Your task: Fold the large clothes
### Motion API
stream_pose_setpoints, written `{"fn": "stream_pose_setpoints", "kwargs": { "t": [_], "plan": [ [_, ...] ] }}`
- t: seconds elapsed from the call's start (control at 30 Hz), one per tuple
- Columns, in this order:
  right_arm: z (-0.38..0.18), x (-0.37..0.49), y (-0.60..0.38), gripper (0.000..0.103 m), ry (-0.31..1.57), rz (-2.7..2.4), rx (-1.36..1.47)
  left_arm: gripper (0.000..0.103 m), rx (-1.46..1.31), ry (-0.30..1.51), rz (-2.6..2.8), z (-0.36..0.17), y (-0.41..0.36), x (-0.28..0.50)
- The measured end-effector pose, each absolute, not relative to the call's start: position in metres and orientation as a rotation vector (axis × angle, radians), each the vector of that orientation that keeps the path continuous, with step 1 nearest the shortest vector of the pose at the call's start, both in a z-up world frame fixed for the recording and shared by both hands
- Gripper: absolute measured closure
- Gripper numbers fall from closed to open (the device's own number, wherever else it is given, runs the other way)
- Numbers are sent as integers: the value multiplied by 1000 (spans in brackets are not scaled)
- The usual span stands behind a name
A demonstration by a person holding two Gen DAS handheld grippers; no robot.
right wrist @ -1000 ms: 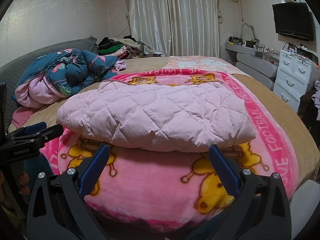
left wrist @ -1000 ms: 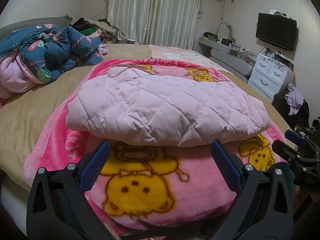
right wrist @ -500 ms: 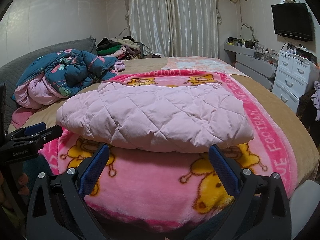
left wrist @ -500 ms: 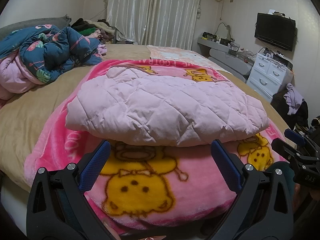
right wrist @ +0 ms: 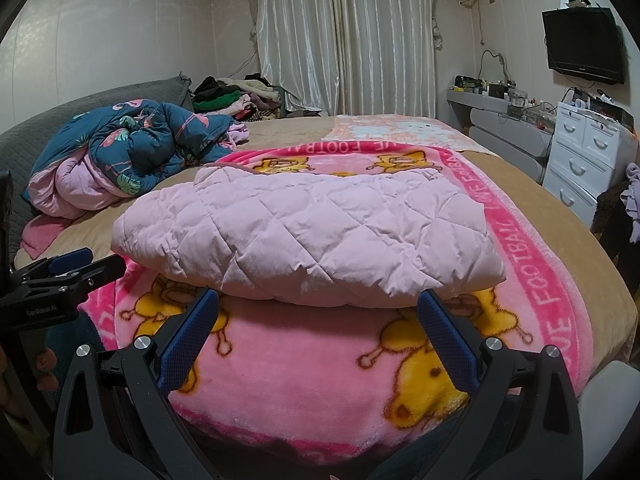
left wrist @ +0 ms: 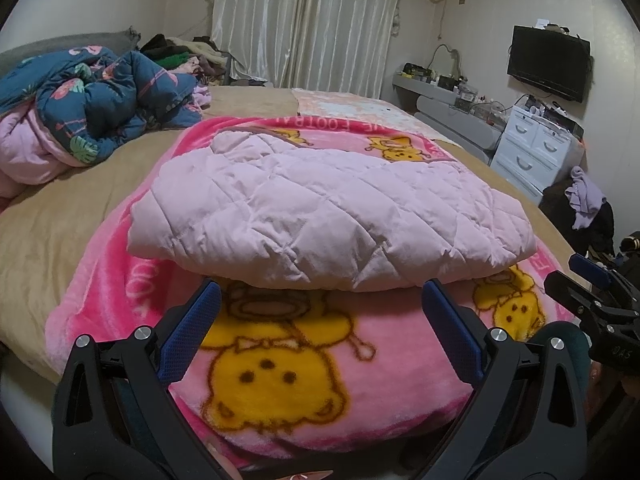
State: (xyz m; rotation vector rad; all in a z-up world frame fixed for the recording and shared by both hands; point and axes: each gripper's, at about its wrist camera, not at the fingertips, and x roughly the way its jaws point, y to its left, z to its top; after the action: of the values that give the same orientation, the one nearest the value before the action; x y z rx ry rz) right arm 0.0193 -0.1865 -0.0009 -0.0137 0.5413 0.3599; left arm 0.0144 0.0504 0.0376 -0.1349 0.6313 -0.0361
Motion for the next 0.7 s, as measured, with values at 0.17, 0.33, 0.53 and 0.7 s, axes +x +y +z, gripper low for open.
{"fn": "stream_pose_setpoints", "kwargs": {
  "t": [0.17,0.33,0.53,0.7],
  "plan": [
    [-2,20,-186,4,549,364,-14,9,-131,635,-33,36,52,16],
    [2,24,-189,4,549,364,-24,9,-145,654,-51,32,54,17],
    [5,25,-190,4,547,360,-27,9,-163,681,-59,28,58,19],
    [7,32,-198,4,540,343,-20,9,-177,698,-65,25,61,20]
  ]
}}
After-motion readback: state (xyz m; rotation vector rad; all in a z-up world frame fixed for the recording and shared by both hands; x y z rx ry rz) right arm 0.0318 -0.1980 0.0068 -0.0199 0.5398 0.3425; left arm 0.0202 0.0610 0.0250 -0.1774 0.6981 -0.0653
